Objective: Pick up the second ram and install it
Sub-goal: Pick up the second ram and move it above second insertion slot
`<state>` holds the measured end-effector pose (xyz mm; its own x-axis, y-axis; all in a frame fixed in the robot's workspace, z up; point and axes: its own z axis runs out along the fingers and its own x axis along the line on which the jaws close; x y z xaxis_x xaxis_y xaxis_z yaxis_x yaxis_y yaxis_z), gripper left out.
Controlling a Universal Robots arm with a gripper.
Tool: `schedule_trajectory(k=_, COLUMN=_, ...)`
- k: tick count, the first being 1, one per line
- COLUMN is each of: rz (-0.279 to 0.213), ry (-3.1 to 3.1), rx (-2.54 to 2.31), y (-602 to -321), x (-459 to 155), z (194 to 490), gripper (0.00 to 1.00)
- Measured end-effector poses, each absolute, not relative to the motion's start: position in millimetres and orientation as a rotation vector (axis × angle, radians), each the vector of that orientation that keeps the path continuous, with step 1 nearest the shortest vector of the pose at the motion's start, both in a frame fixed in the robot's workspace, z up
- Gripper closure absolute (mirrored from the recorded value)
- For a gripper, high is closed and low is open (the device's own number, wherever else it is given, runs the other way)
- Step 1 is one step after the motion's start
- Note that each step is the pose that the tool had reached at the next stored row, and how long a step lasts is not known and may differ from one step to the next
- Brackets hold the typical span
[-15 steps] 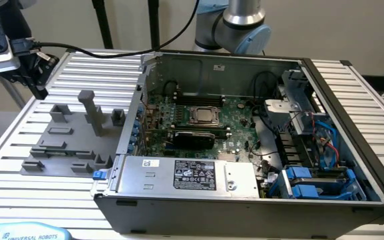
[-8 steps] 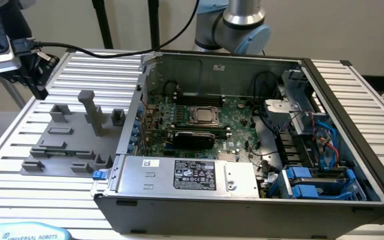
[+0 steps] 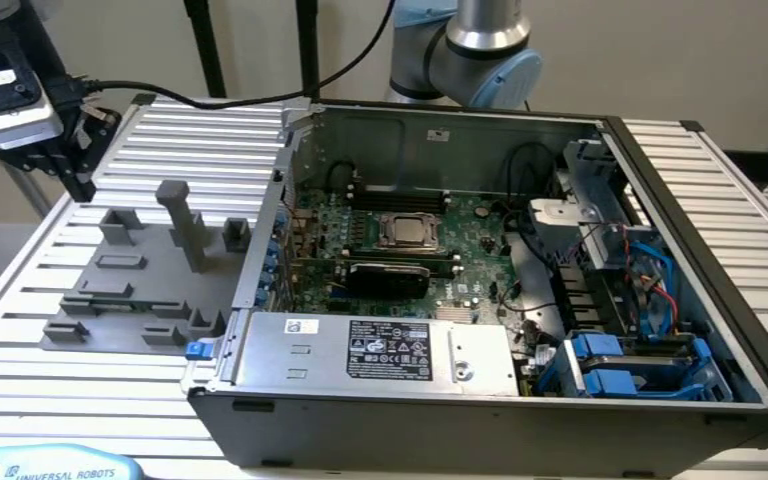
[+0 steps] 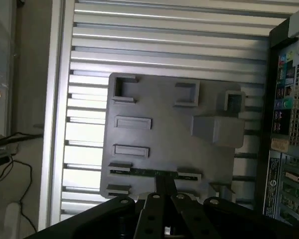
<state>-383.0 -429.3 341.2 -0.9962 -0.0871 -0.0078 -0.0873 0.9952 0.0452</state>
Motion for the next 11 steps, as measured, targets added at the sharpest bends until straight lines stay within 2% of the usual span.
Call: schedule_trajectory(k=11, rz=0.072, ry=3.107, rx=-0.449, y=-429.4, x=-383.0, z=335.8, gripper=0.89)
